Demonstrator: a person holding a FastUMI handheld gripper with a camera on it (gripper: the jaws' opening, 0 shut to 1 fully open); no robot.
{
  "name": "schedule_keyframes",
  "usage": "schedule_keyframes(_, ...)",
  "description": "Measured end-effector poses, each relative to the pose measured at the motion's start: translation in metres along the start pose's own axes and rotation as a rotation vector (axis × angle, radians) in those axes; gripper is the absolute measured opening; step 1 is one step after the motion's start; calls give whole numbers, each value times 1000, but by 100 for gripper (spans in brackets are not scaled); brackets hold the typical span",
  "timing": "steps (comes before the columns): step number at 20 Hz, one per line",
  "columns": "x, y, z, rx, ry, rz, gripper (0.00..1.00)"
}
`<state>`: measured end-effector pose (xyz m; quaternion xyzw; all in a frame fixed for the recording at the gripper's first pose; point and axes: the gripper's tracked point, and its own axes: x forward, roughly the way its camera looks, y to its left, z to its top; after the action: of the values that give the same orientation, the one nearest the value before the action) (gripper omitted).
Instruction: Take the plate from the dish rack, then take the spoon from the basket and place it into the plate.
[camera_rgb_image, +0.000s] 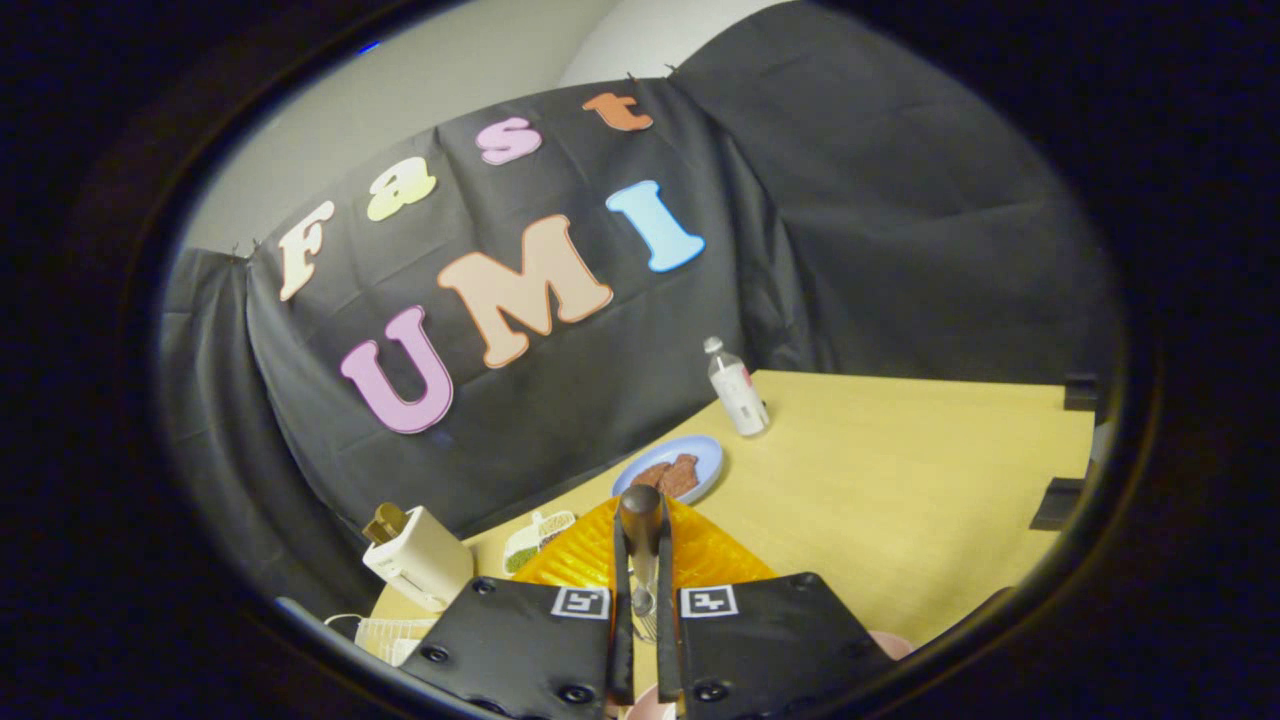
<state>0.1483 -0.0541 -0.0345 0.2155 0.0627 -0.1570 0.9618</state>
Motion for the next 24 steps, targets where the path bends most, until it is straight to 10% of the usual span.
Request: schedule_keyframes(24, -80, -71, -92, 61, 218, -100, 14)
